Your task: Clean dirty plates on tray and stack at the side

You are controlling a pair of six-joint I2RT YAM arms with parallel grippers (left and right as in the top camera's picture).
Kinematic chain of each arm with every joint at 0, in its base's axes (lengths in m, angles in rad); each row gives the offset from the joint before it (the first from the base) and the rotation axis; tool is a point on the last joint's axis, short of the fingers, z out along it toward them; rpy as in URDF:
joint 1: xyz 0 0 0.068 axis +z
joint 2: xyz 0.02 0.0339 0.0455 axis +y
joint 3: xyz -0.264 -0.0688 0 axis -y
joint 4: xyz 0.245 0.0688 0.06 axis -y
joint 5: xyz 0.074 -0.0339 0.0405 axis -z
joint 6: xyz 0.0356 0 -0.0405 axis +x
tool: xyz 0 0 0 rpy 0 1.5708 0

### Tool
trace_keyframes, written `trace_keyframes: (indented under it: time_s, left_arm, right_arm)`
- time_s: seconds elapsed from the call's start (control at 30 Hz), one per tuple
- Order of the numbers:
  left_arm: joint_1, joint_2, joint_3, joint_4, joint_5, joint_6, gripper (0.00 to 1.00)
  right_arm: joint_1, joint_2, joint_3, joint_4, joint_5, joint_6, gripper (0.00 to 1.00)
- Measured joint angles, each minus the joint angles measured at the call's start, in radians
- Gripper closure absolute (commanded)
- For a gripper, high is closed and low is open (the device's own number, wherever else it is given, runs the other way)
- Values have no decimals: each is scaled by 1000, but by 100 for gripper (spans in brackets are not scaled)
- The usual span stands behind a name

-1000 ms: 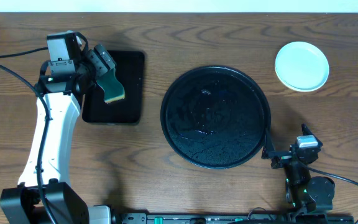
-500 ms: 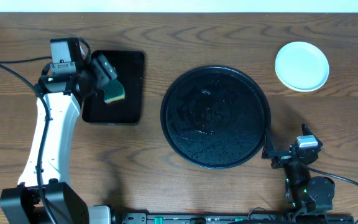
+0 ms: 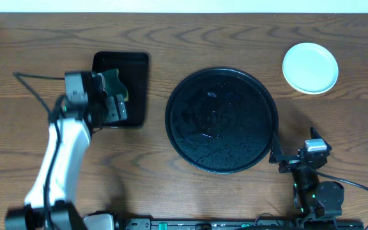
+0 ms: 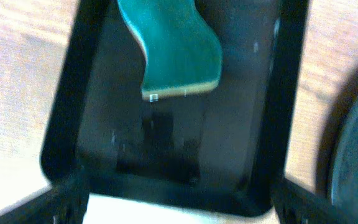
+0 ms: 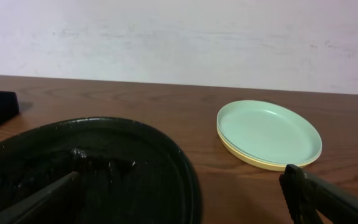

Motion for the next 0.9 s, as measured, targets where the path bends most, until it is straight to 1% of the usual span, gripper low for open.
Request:
trace_keyframes:
  time_s: [0.13,0.27,0.33,0.5,0.73,0.9]
  left_arm:
    - [0,-162,-211,229,11,22,7]
    - [0,-282,-387,367,26,29,7]
    - [0,-337,-462,409,29,34,7]
    - [0,-474,-584,462,32,48,7]
    - [-4,-691,-686,468,32,58,7]
    - [-45,-843,-754,469,32,86,7]
  right_arm:
    - [0,0,0,0,0,0,1]
    - [0,0,0,0,0,0,1]
    - [0,0,0,0,0,-1,1]
    - [0,0,0,0,1,-2,1]
    - [0,0,0,0,0,-3,1]
    - [0,0,0,0,0,-3,1]
